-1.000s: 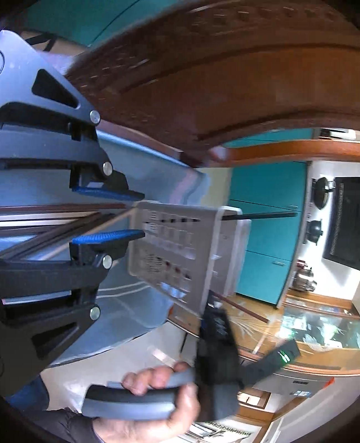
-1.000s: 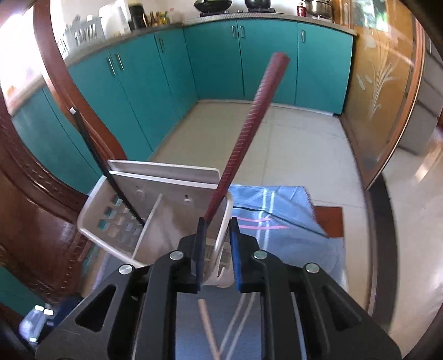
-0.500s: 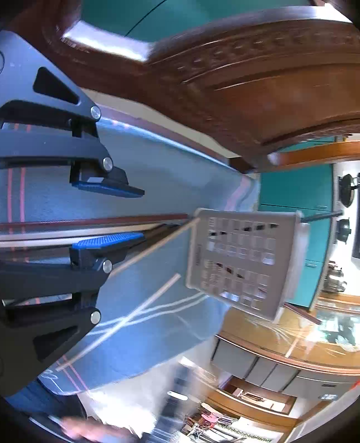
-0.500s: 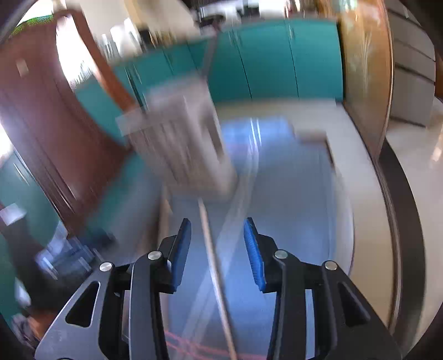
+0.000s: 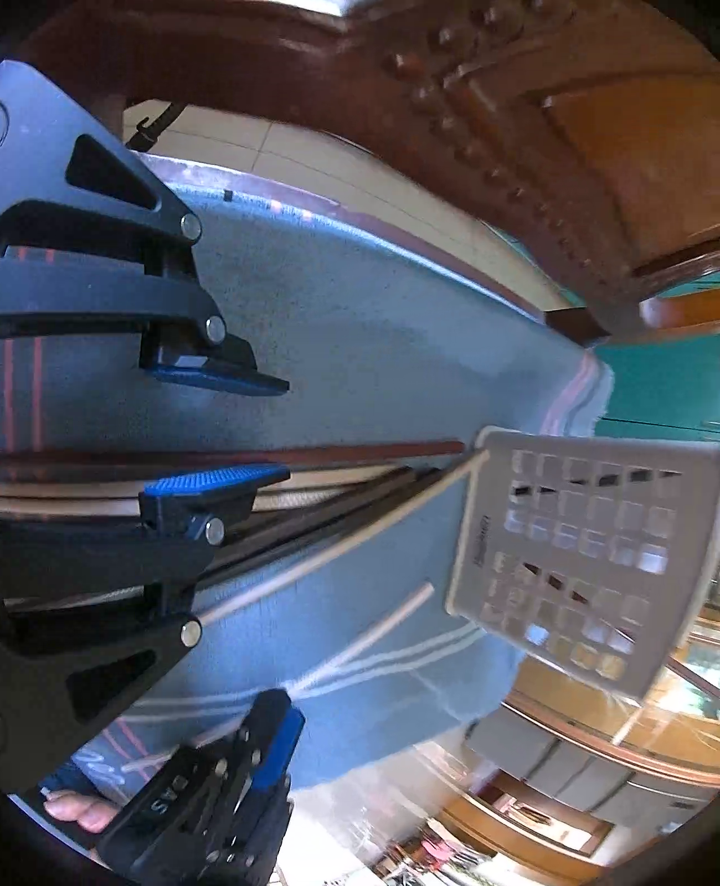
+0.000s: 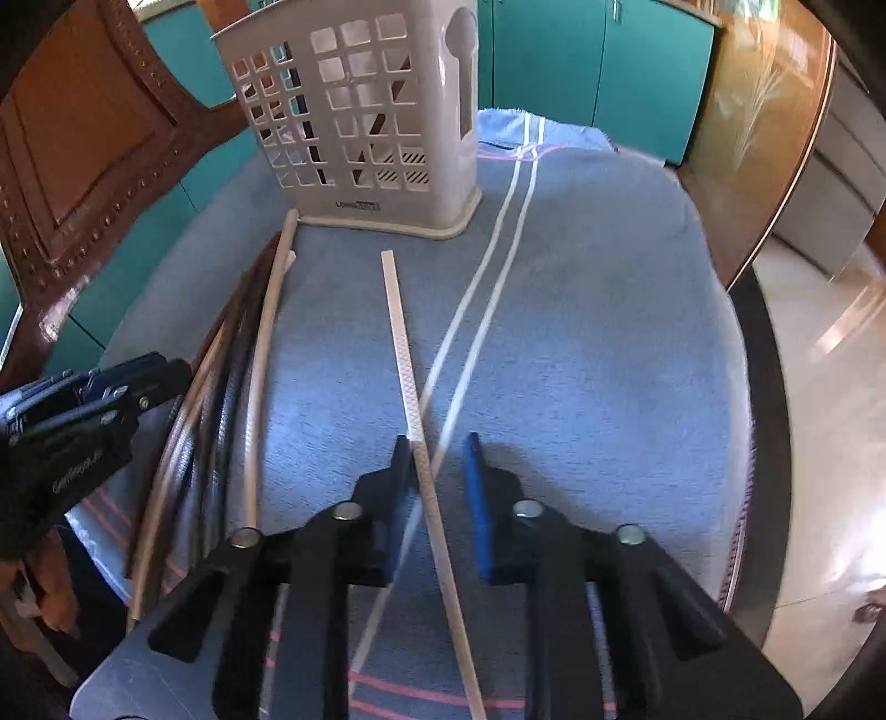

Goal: Organize utensils
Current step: 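Grasp a light wooden chopstick with the right tool while the left tool grasps a dark red one, then lift both held chopsticks and release them into the white utensil holder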

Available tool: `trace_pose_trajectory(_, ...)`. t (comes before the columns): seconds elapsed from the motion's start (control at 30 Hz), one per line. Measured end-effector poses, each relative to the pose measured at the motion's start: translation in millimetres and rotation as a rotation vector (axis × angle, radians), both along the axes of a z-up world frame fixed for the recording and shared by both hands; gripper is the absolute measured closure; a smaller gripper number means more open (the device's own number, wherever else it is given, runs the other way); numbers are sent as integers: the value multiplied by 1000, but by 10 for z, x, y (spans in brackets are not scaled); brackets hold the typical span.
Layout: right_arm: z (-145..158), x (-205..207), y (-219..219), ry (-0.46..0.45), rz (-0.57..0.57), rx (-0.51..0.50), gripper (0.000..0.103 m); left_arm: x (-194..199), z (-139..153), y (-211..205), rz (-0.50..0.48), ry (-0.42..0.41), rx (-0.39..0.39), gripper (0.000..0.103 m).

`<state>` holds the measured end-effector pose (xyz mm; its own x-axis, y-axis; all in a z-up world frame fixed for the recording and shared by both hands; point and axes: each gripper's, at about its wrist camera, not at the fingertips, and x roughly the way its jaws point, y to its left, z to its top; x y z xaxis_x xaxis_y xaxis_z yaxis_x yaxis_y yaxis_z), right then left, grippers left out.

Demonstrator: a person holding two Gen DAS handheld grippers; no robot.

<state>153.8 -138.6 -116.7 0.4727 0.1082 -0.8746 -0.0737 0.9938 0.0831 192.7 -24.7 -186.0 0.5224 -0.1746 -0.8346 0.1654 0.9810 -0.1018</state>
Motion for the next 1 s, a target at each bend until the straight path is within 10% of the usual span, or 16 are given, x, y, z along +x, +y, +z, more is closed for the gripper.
trace_pose_trajectory(0.57,-4,377,107,16,40,-110,83,699,0,-113,-12,102,61,79)
trace_pose_trajectory(1.0,122,362,40,-39,69,36,97,812,100,-85,7,62,22,96)
